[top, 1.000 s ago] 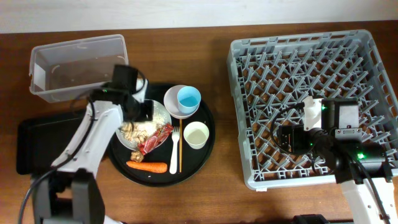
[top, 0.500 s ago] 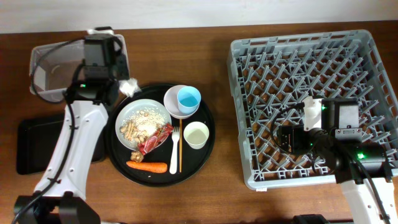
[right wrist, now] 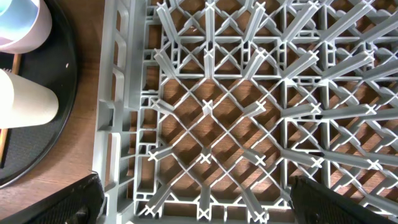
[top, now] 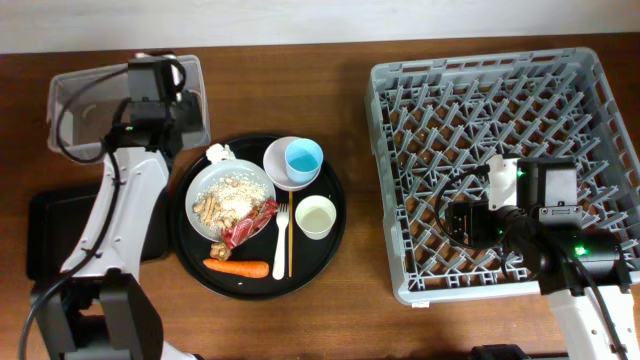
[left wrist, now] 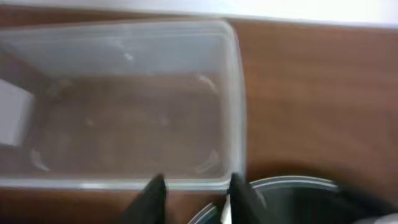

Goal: Sort waste into correct bins and load items into the dishwasher rack

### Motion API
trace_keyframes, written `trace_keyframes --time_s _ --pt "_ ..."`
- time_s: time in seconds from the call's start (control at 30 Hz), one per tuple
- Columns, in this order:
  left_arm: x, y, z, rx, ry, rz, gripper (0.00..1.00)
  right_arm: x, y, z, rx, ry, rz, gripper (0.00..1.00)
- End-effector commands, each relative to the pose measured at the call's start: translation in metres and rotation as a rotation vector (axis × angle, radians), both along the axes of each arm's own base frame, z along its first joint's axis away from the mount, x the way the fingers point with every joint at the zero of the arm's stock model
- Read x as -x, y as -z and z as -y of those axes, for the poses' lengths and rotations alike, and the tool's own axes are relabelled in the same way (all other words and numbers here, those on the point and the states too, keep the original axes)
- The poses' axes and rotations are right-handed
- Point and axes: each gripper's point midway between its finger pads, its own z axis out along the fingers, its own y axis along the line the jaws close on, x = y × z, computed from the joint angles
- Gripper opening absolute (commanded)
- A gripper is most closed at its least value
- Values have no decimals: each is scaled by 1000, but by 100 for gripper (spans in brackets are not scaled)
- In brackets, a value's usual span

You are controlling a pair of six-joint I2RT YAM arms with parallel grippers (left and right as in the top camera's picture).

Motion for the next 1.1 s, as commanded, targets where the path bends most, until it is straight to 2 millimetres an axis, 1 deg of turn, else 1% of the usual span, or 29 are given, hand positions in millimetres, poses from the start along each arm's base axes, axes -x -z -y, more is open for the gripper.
trace_keyframes --time_s 0.0,0.1,0.13,0.2,0.3,0.43,0.57,0.63,0.77,0.97,1.03,1.07 --pt "21 18 47 110 157 -123 37 -3 -7 -3 -12 -2 18 99" --pt "38 39 54 130 145 -228 38 -3 -7 -3 -12 -2 18 99" --pt "44 50 57 138 138 -269 38 -3 -7 -3 -12 -2 18 99" --pt "49 67 61 145 133 -327 38 -3 -7 -3 -12 -2 18 99" --pt "51 99 71 140 145 -406 39 -3 -7 -3 -12 -3 18 99" --pt "44 122 74 139 149 -425 39 -3 -7 -3 -12 -2 18 99" --pt "36 131 75 139 150 -418 39 -3 -7 -3 -12 -2 18 99" --pt "35 140 75 138 149 -429 39 -3 -7 -3 -12 -3 18 99" --pt "37 149 75 138 148 -450 38 -3 -7 -3 -12 -2 18 99" --pt "39 149 87 134 174 -455 38 -3 -7 -3 -12 -2 18 99" --pt "38 149 87 131 174 -452 37 -3 -7 -3 -12 -2 18 99" --pt "39 149 87 131 174 -453 32 -3 -7 -3 -12 -2 18 99"
